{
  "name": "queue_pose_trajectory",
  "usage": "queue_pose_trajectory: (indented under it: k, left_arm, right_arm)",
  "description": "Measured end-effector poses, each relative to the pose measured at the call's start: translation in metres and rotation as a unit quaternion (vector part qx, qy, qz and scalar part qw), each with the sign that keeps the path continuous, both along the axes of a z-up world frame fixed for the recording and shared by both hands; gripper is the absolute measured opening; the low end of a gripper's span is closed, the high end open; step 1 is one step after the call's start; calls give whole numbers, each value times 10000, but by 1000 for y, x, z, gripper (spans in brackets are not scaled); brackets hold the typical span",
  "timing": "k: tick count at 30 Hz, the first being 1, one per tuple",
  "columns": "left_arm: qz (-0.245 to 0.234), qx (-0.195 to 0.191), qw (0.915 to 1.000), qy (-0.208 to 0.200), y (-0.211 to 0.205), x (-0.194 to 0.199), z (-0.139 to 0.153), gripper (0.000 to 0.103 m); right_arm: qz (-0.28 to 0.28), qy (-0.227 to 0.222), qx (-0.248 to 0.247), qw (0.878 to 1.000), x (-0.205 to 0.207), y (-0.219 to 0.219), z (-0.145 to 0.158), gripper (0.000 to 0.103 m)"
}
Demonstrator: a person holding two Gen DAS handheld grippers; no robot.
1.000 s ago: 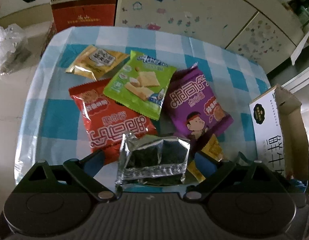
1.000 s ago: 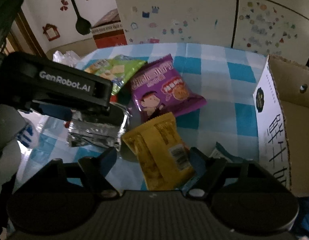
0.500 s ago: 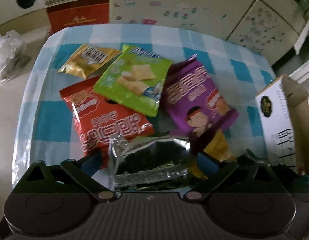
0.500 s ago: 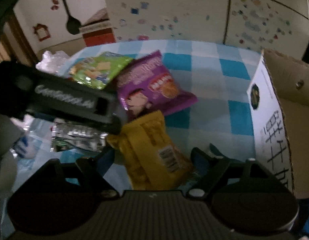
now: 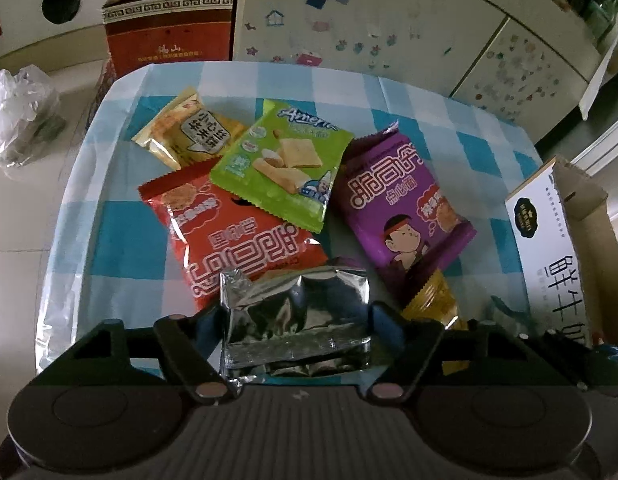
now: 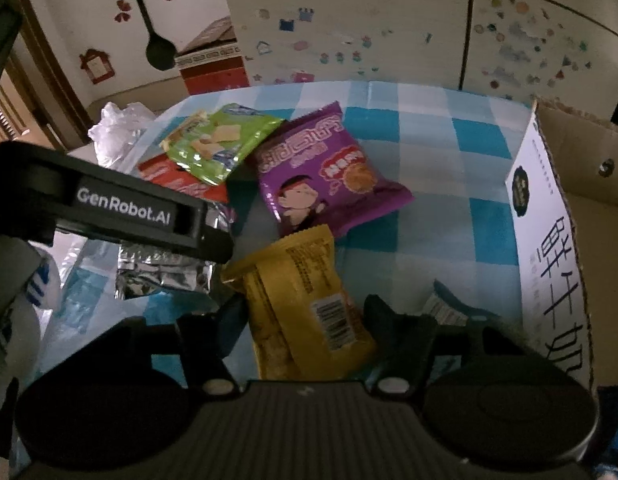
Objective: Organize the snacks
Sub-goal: 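Grasp the yellow packet with the right gripper while the left gripper approaches the silver foil packet, then lift the yellow packet with the right gripper while the left gripper grasps the silver foil packet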
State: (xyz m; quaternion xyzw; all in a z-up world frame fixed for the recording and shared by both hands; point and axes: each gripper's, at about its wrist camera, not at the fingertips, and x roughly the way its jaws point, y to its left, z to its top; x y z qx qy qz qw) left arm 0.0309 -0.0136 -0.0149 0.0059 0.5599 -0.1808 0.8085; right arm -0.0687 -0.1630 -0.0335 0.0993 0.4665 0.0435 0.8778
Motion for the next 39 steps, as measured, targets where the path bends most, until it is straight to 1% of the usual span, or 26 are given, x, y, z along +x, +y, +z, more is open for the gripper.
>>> queue_pose_trajectory:
  k: [6,9,12,16,23,28,32,39]
  left_arm:
    - [48,-84,10000,11,11,-5,8,80]
    - [61,-185,9998,8,15,-6,11,80]
    - [111,-187,9997,-54,17,-6,15,80]
    - [185,-219,9996,-86,22,-7,18,80]
    - [183,-167,9993,-284,24,-9,26,80]
    - [172,-120,9984,-523,24,-11,34,80]
    - [144,-130,9976,-670,22,-13,40,80]
    - [98,-127,9951,-977,22,-19,54,80]
  right_arm:
    - [-107,-113,120,9998,-3,-1,10,61]
    - [-146,-191,155,9996,-4,0,16,61]
    - [-153,-286,228,9992,-5,1,22,61]
    - [-213,-323,206,9990,-5,1,27,61]
    - [-490,-278,315,9979,-5,-4,35,61]
    - [-765,-294,400,9958,-7,-10,48,61]
    - [-923,-390,478,9938,-11,-13,63,61]
    - [-1019,-576,463,9920,-16,-7,85,61]
